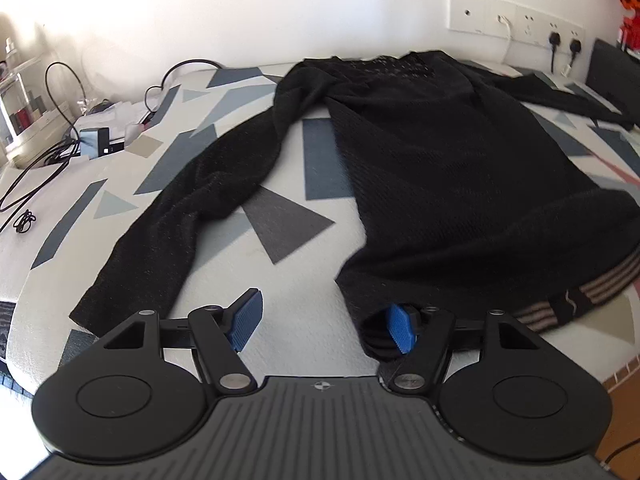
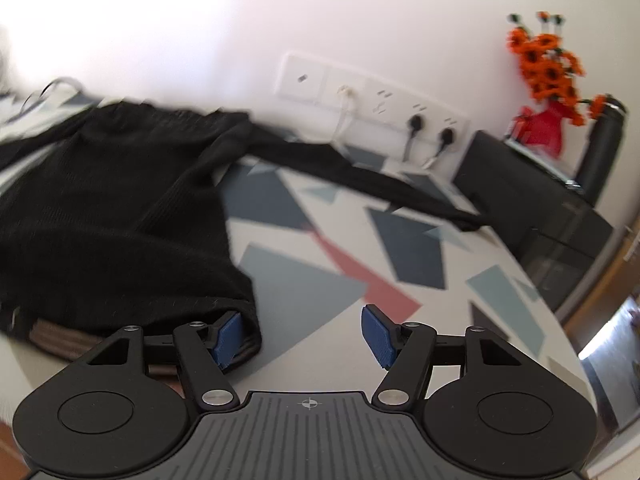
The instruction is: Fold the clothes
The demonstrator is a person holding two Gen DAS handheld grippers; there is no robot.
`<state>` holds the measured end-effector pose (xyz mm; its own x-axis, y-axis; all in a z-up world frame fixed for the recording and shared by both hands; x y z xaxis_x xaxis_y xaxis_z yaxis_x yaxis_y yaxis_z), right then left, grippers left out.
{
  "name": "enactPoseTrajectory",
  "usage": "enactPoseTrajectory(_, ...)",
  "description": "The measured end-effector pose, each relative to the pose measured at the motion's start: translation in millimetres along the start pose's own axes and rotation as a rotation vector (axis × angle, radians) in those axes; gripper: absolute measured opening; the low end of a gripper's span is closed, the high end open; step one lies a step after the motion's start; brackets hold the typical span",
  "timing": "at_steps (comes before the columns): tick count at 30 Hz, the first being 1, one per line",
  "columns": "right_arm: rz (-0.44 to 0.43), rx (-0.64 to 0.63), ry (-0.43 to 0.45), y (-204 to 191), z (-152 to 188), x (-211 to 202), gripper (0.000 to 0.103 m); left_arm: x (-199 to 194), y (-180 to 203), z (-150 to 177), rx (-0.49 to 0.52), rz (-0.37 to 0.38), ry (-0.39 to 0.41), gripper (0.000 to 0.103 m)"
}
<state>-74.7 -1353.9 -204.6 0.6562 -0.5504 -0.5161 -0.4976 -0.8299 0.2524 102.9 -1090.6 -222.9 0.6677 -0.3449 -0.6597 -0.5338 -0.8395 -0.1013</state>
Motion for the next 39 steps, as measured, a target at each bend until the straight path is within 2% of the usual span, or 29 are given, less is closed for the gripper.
enactPoseTrajectory(4, -0.048, -0.086, 0.021, -15.8, 1.9, 5.0, 0.054, -0.6, 5.7, 1.1, 0.032, -0.004, 0.007, 0.068)
enactPoseTrajectory(5, -0.051, -0.111, 0.028, -19.9, 1.2, 5.7, 0.047, -0.1, 5.8, 0.8, 0.035, -0.006, 0.010, 0.068)
enactPoseTrajectory(6, -0.054, -0.129, 0.032, -22.8, -0.1, 6.5, 0.035, 0.0, 5.4, 0.5, 0.038, -0.006, 0.013, 0.066)
enactPoseTrajectory(7, -0.057, -0.137, 0.032, -23.9, -2.0, 7.1, 0.027, -0.9, 4.3, 0.3, 0.037, -0.001, 0.013, 0.049)
enactPoseTrajectory(8, -0.061, -0.131, 0.033, -22.4, -4.4, 6.5, 0.011, -2.4, 3.0, 0.1, 0.035, 0.010, 0.013, 0.038)
enactPoseTrajectory(9, -0.068, -0.117, 0.036, -19.0, -7.1, 5.0, 0.005, -3.9, 1.7, -0.1, 0.033, 0.021, 0.013, 0.023)
enactPoseTrajectory(10, -0.070, -0.101, 0.048, -14.7, -9.9, 1.2, 0.005, -5.4, 0.4, -0.3, 0.031, 0.031, 0.013, 0.015)
enactPoseTrajectory(12, -0.068, -0.068, 0.093, -4.1, -16.0, -12.9, 0.005, -16.4, 1.4, -1.3, 0.045, 0.049, 0.054, 0.009)
enactPoseTrajectory(15, -0.067, -0.019, 0.155, 11.3, -22.9, -38.9, 0.005, -33.4, 6.3, -2.7, 0.073, 0.071, 0.101, 0.008)
enactPoseTrajectory(16, -0.079, -0.013, 0.141, 13.9, -21.6, -42.4, 0.005, -35.4, 7.6, -1.6, 0.076, 0.078, 0.096, 0.007)
enactPoseTrajectory(19, -0.148, -0.009, -0.010, 16.2, -6.5, -33.3, 0.004, -31.8, 6.9, 6.9, 0.066, 0.074, 0.059, 0.006)
enactPoseTrajectory(22, -0.156, 0.065, -0.031, 24.1, 0.8, -38.0, 0.004, -38.9, 8.2, 6.4, 0.080, 0.073, 0.082, 0.006)
enactPoseTrajectory(24, -0.160, 0.081, -0.002, 25.8, -0.3, -46.4, 0.004, -42.7, 10.5, 4.7, 0.095, 0.071, 0.097, 0.006)
enactPoseTrajectory(29, -0.192, 0.103, -0.029, 29.4, 7.6, -49.6, 0.004, -39.1, 8.5, 10.2, 0.063, 0.072, 0.043, 0.006)
enactPoseTrajectory(35, -0.232, 0.137, -0.072, 34.1, 24.7, -58.1, 0.004, -51.4, 10.8, 23.3, 0.080, 0.066, 0.015, 0.006)
enactPoseTrajectory(39, -0.228, 0.172, -0.122, 39.1, 39.3, -59.7, 0.002, -57.8, 14.2, 30.2, 0.075, 0.054, -0.005, 0.006)
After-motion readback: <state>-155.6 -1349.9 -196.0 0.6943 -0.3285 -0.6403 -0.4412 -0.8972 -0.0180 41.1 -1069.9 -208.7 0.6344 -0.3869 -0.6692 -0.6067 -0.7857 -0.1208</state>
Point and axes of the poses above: each gripper's, at about its wrist camera, not at the fingertips, and x roughly the way its jaws point, y to its right, z to its underside, the point moved 2 cm from there along x, roughly the way its jaws point, and after that the axes turned 5 degrees about y, right-handed, at the moved point
